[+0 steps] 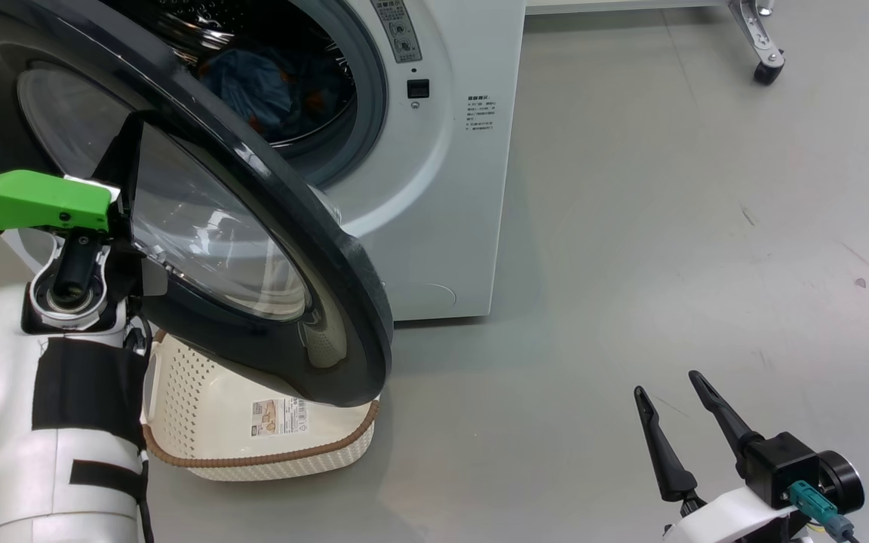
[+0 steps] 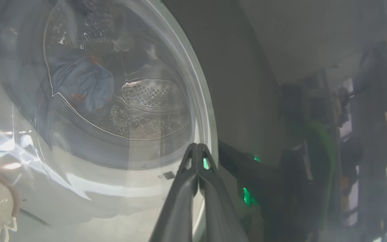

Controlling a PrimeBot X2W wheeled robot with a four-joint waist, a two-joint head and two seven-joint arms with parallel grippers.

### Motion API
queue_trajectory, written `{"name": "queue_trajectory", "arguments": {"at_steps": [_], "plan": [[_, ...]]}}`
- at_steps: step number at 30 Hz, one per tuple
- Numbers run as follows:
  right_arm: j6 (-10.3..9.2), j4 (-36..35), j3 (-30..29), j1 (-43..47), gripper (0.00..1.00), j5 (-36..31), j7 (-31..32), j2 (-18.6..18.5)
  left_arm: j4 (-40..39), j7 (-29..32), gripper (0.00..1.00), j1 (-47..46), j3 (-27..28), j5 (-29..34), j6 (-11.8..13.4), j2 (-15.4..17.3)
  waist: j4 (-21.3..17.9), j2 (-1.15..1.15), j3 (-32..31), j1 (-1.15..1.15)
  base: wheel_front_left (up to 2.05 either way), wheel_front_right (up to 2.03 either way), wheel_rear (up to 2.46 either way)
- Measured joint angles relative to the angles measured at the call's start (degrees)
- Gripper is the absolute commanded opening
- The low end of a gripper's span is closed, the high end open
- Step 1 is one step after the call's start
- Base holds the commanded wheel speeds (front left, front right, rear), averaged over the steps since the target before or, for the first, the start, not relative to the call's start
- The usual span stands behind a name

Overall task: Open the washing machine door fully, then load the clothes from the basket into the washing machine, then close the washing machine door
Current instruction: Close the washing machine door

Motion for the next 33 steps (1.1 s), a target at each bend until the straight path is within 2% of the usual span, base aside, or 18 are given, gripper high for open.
{"name": "queue_trajectory", "arguments": {"at_steps": [12,17,27,29,30,31,32,33], "plan": [[0.00,0.0,0.0,-0.3,1.00,0.0,0.0,-0.4,3.6,-2.5,0.00,-0.4,-0.7,0.5,-0.2,0.0,0.5,0.00,0.1,0.00,0.00,0.00,0.00],[0.00,0.1,-0.7,-0.8,1.00,0.0,0.0,-0.3,3.1,-2.5,0.00,-0.4,-3.2,2.1,-0.2,0.1,0.9,0.00,-0.4,0.00,0.00,0.00,0.00],[0.00,0.1,-2.1,-0.1,1.00,0.3,0.0,0.2,0.8,-3.2,0.01,3.1,-7.3,6.6,-0.4,3.4,2.7,0.00,-2.1,0.00,0.00,0.00,0.00],[0.00,0.1,-2.1,0.3,1.00,0.3,0.0,0.3,0.0,-3.7,0.38,4.2,-8.5,7.3,-0.4,3.7,3.1,0.00,-2.4,0.00,0.00,0.00,0.00],[0.00,0.1,-2.3,0.4,1.00,0.3,0.0,0.3,-0.6,-4.2,0.45,4.8,-9.0,7.7,-0.4,3.9,3.3,0.00,-2.6,0.00,0.00,0.00,0.00],[0.00,0.1,-2.4,0.4,1.00,0.3,0.0,0.3,-1.0,-4.5,0.45,5.3,-9.5,7.9,-0.4,4.0,3.5,0.00,-2.7,0.00,0.00,0.00,0.00],[0.00,0.1,-2.6,0.4,1.00,0.3,0.0,0.3,-1.3,-4.9,0.54,5.9,-10.0,8.7,-0.4,4.2,3.7,0.00,-2.8,0.00,0.00,0.00,0.00],[0.00,0.1,-2.7,0.4,1.00,0.3,0.0,0.3,-1.6,-5.5,0.79,6.6,-10.4,9.7,-0.4,4.5,3.9,0.00,-3.0,0.00,0.00,0.00,0.00]]}}
